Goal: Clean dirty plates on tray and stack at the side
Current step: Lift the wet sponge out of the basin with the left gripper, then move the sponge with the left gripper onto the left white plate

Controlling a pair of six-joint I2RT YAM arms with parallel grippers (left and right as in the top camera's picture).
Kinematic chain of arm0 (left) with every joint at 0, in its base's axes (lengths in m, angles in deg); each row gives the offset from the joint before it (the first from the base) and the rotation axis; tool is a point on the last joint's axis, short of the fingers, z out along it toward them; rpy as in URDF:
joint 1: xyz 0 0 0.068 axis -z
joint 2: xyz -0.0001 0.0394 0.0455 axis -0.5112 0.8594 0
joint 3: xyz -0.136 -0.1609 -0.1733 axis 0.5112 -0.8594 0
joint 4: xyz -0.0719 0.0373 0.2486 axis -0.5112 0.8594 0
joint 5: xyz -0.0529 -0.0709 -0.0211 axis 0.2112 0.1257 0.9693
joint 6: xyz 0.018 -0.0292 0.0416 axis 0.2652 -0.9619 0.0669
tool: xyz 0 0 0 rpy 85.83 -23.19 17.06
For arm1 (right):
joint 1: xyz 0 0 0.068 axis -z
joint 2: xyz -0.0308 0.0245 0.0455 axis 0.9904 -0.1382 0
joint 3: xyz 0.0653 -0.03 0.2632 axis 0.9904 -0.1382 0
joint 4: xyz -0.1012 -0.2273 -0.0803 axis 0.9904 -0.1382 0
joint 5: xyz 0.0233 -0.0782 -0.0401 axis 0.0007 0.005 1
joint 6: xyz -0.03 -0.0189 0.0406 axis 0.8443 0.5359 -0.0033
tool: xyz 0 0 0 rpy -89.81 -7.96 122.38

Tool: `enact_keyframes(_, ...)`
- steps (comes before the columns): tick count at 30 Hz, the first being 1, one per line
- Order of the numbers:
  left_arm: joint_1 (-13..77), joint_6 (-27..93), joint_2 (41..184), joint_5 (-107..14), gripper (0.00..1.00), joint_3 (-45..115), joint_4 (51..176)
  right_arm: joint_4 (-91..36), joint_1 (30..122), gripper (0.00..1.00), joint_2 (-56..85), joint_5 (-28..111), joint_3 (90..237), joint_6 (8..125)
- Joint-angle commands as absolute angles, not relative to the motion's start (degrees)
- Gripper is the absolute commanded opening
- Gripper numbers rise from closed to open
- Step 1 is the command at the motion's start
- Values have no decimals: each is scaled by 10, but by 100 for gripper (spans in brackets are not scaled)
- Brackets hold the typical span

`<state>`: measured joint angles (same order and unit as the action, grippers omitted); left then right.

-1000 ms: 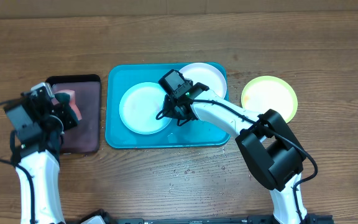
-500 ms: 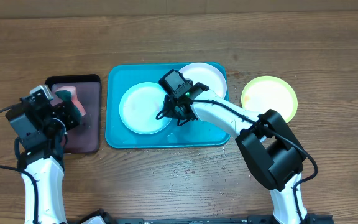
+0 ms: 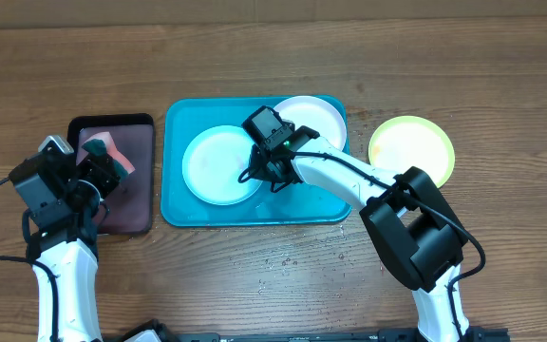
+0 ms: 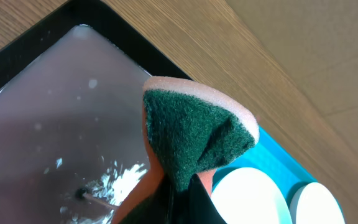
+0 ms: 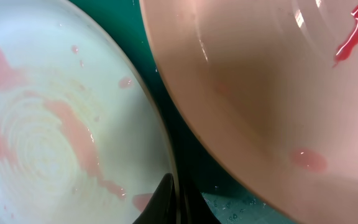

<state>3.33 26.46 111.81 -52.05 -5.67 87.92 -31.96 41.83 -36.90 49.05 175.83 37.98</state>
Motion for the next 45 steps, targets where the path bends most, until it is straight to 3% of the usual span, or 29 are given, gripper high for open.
enact_keyframes(1, 30, 251, 1119, -508, 4, -59, 877, -330, 416, 4, -377, 507, 1752, 388)
enact_keyframes(23, 30, 261, 1119, -516, 4, -59, 881, -329, 416, 4, -377, 507, 1752, 388)
enact_keyframes(37, 133, 338, 1196, -758, 4, -52, 923, -330, 416, 4, -377, 507, 1752, 388)
enact_keyframes(45, 167, 368, 1267, -768, 4, -30, 917, -330, 416, 4, -377, 507, 1752, 388)
